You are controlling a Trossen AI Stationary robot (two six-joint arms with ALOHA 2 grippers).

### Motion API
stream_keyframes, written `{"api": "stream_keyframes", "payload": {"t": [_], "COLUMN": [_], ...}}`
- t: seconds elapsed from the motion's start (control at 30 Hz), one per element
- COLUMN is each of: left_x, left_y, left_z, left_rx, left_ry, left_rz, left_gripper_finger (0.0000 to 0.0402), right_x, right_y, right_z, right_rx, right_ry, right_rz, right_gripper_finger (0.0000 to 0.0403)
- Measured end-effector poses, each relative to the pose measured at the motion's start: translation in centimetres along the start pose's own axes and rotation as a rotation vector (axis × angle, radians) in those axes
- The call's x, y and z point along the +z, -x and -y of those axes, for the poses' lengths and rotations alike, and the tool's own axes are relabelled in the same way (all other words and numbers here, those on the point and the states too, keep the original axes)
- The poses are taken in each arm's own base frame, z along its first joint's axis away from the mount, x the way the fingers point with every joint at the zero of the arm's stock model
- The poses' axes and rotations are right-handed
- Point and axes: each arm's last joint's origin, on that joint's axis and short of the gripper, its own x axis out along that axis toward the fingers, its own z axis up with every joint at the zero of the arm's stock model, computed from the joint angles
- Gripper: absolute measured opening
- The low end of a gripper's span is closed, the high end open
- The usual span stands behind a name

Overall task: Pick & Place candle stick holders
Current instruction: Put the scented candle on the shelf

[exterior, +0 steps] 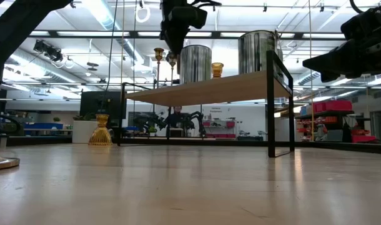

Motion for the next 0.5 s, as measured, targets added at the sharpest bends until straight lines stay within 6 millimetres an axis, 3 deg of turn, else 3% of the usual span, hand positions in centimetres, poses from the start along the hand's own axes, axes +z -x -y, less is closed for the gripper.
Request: {"api": "stream_keyframes", "payload": {"t": [0.5], "left_x": [1.4], "left_y": [0.1], "left_z": [0.2], "left_rx": [-0.069], "left_ry": [0.035], "left_rz": [0.146], "left_gripper_finger": [0.0008], "right_x": [0.0], "right_y": [0.0], "right_z": [0.0], "right_rx": [0.0], "right_ry": [0.0], "right_rz": [0.0], "right_gripper_finger": [0.0003]}}
